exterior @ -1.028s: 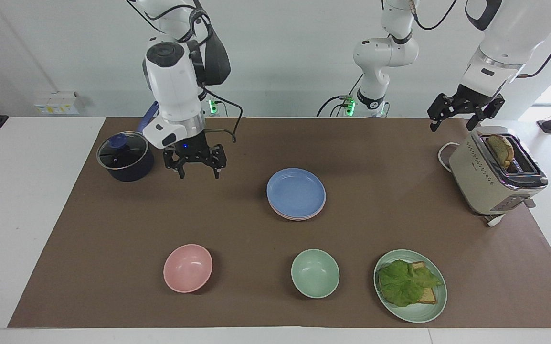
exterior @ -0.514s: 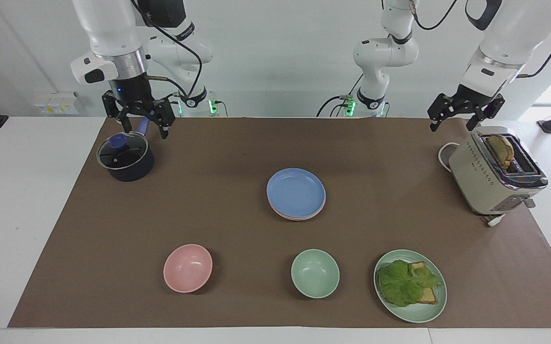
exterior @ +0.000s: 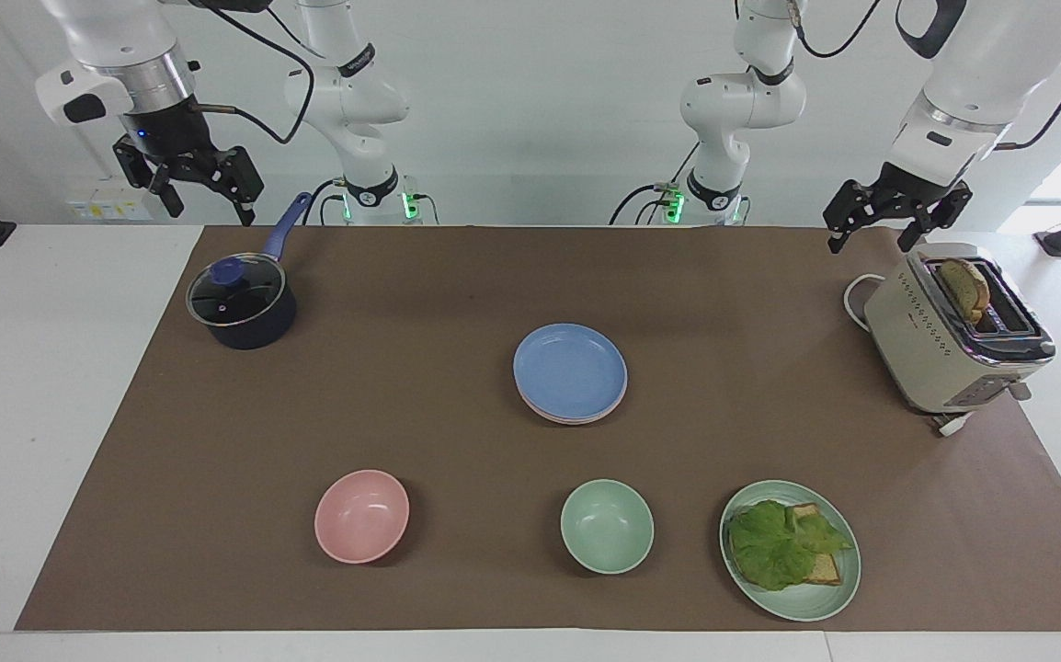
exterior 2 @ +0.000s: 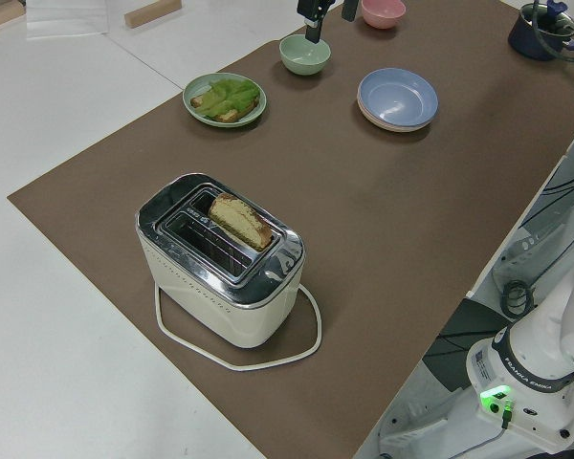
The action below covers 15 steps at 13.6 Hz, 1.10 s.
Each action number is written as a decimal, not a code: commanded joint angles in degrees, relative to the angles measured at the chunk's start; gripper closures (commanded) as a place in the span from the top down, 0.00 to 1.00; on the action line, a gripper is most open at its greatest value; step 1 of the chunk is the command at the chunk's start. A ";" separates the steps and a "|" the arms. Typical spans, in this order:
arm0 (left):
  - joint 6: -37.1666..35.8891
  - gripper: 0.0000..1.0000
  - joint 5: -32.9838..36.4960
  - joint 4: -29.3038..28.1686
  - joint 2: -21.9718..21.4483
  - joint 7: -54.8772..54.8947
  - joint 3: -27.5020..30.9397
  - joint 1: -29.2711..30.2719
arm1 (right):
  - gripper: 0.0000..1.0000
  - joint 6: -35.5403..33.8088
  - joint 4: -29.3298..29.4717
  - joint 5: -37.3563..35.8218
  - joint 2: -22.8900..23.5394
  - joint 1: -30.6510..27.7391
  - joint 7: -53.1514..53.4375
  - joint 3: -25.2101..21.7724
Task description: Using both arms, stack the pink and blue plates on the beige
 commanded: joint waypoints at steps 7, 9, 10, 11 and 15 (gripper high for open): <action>-0.23 1.00 0.55 -0.43 -0.42 0.19 0.18 -0.10 | 1.00 0.33 -1.49 1.85 -0.79 5.77 0.80 -6.17; -0.23 1.00 0.55 -0.43 -0.42 0.19 0.18 -0.10 | 1.00 0.16 -1.49 2.73 -0.61 5.78 1.06 -6.61; -0.23 1.00 0.64 -0.43 -0.42 0.19 0.18 -0.10 | 1.00 0.07 -1.66 2.82 -0.70 5.78 1.06 -6.61; -0.23 1.00 0.64 -0.43 -0.42 0.19 0.18 -0.10 | 1.00 0.15 -1.93 2.82 -0.96 5.78 1.15 -6.53; -0.23 1.00 0.64 -0.43 -0.42 0.19 0.18 -0.10 | 1.00 -1.96 -0.96 2.64 -0.61 5.69 0.89 -5.91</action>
